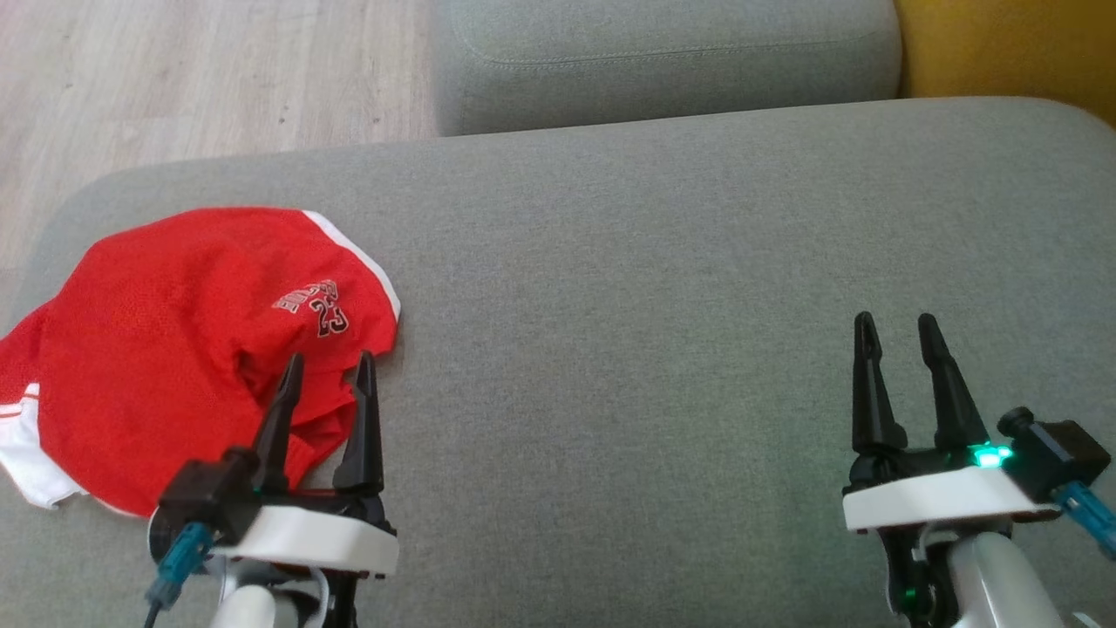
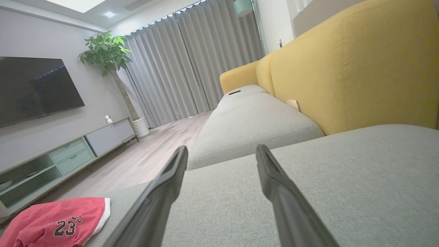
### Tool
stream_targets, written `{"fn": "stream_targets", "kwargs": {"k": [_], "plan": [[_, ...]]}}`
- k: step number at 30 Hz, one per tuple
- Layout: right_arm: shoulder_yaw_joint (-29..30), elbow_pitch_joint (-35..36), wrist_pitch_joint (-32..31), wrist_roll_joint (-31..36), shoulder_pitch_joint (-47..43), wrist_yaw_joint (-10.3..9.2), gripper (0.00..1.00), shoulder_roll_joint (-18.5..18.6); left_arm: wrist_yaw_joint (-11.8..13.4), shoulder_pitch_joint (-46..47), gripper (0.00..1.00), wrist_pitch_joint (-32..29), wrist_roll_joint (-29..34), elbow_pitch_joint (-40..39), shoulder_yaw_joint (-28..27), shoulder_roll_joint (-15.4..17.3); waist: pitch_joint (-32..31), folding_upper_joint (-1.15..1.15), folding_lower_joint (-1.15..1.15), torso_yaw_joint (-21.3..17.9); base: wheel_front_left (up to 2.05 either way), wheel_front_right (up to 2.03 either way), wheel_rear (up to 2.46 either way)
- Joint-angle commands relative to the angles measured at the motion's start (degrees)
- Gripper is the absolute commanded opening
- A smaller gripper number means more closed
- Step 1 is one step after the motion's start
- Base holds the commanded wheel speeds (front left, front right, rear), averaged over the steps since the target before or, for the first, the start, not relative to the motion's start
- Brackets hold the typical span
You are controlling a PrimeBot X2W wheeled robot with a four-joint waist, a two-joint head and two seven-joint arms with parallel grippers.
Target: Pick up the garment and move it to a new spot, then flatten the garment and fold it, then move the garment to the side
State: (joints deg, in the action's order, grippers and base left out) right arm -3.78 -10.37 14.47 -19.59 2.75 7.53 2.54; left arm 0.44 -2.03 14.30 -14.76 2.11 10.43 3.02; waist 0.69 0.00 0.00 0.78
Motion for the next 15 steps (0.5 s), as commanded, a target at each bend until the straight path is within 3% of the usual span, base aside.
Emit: {"fn": "stream_targets", "kwargs": {"k": [1,15], "plan": [[-1.6,1.6,0.5,-0.3,1.8,-0.04,1.00,0.3,0.0,2.2,1.00,0.7,0.3,-1.7,-1.7,-0.1,0.0,0.00,0.00,-0.1,0.00,0.00,0.00],[-2.6,0.4,0.5,-0.6,2.1,-0.04,1.00,0.3,0.6,2.4,1.00,0.7,0.0,-1.3,-1.9,-0.1,-0.3,0.00,0.00,1.9,0.00,0.00,0.00]]}}
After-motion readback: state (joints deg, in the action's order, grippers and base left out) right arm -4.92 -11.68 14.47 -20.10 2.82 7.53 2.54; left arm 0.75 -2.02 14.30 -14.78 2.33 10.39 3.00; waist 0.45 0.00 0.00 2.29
